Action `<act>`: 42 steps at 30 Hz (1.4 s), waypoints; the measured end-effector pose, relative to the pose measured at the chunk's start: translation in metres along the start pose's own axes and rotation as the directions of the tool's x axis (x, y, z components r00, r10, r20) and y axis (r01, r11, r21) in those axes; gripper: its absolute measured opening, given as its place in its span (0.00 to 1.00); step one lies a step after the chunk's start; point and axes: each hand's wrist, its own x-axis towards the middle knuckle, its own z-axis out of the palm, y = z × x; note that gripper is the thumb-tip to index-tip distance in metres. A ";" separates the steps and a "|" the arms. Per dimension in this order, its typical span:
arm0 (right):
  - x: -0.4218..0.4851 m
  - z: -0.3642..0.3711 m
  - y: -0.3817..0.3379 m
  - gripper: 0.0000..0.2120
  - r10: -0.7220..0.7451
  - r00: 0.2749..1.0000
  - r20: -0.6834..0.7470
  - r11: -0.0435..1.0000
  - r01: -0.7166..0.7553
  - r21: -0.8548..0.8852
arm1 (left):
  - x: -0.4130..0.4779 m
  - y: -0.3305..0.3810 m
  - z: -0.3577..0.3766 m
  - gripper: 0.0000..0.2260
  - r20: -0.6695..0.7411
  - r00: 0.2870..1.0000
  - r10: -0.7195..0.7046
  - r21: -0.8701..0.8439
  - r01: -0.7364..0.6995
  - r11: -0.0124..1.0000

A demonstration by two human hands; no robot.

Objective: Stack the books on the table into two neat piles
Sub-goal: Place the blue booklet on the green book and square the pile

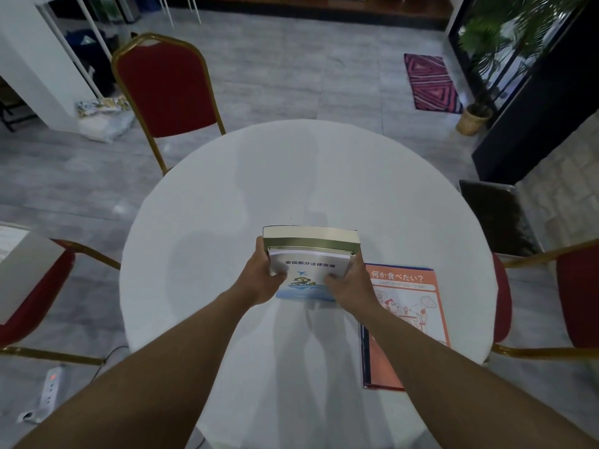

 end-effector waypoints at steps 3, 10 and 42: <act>0.001 -0.003 -0.001 0.30 -0.002 0.999 0.041 1.000 0.002 0.005 | 0.001 0.002 -0.003 0.26 0.022 1.000 0.020 0.030 -0.021 0.999; 0.015 -0.015 -0.019 0.30 0.027 0.987 0.156 1.000 -0.029 0.011 | 0.019 0.007 -0.017 0.27 0.109 0.994 -0.028 0.121 0.015 0.993; 0.030 0.017 0.026 0.37 0.356 0.920 0.166 0.867 -0.259 -0.425 | 0.053 -0.022 0.015 0.38 0.184 0.947 -0.263 0.691 0.066 0.720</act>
